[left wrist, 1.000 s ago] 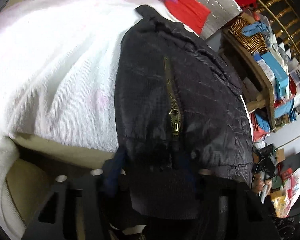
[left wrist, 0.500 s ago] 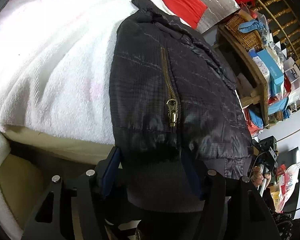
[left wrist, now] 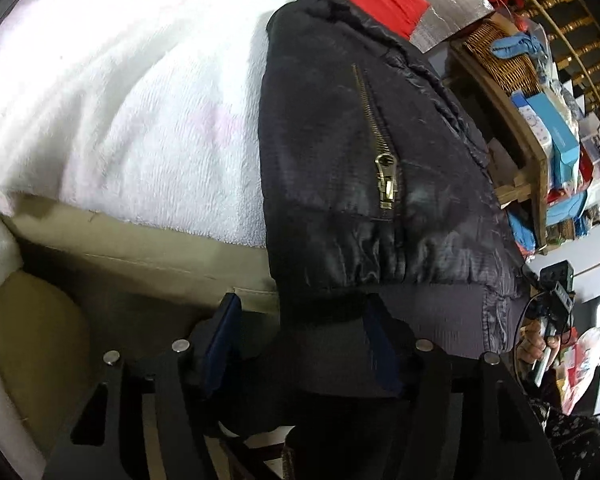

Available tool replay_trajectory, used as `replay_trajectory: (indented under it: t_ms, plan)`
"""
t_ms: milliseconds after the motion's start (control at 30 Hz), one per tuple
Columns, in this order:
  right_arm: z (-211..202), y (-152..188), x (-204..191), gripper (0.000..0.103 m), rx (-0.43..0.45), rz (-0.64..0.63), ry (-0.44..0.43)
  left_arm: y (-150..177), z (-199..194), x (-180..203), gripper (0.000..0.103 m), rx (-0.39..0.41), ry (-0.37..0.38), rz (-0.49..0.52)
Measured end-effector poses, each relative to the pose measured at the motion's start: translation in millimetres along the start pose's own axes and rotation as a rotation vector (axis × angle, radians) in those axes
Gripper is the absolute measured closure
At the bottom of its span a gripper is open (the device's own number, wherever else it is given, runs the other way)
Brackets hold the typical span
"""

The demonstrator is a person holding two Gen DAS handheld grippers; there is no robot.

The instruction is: Fold large clothes

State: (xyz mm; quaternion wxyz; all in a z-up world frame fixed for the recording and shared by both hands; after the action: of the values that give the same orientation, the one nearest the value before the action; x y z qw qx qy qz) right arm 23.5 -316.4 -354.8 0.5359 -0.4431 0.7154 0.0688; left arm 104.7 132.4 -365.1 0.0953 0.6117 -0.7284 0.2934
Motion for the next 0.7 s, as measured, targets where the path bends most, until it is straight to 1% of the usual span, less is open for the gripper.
replay_trajectory:
  t_ms: [67, 133, 233, 333, 400, 467, 567, 633, 700]
  plan:
    - [4, -1, 3, 0.050, -0.017, 0.013, 0.018, -2, 5, 3, 0.039, -0.002, 0.023, 0.001]
    - [6, -1, 5, 0.050, -0.031, 0.017, 0.031, -2, 8, 11, 0.039, 0.002, 0.053, 0.022]
    - [6, -1, -2, 0.050, -0.036, -0.015, 0.047, -5, 10, 23, 0.039, 0.007, 0.079, 0.045]
    - [-3, -3, -17, 0.051, -0.007, -0.067, 0.023, -7, 10, 27, 0.040, 0.011, 0.130, 0.038]
    - [-7, -4, -18, 0.051, 0.002, -0.072, 0.009, -9, 8, 30, 0.040, 0.026, 0.165, 0.032]
    - [-3, -2, -9, 0.051, -0.007, -0.040, 0.029, -7, 8, 30, 0.040, 0.036, 0.166, 0.038]
    - [2, 2, 3, 0.051, -0.022, -0.004, 0.040, -2, 16, 27, 0.036, 0.006, 0.123, 0.041]
    - [4, 2, 8, 0.048, -0.022, 0.024, 0.020, 0, 21, 25, 0.035, -0.016, 0.140, 0.013]
    - [4, 1, 6, 0.048, -0.026, 0.019, 0.022, -1, 16, 26, 0.037, -0.003, 0.141, 0.018]
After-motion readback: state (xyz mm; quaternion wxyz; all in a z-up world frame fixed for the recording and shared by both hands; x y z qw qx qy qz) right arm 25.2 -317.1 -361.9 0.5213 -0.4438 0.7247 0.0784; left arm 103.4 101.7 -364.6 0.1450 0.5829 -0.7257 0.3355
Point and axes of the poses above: each gripper's, at about its wrist camera, not at the fingertips, and z roughly the way its jaws point, x to its right, y to its underside, the point moved 1 cm from there along z, roughly the way its jaws point, and after that the axes turned 6 degrees about -y, right-handed, at the moved point
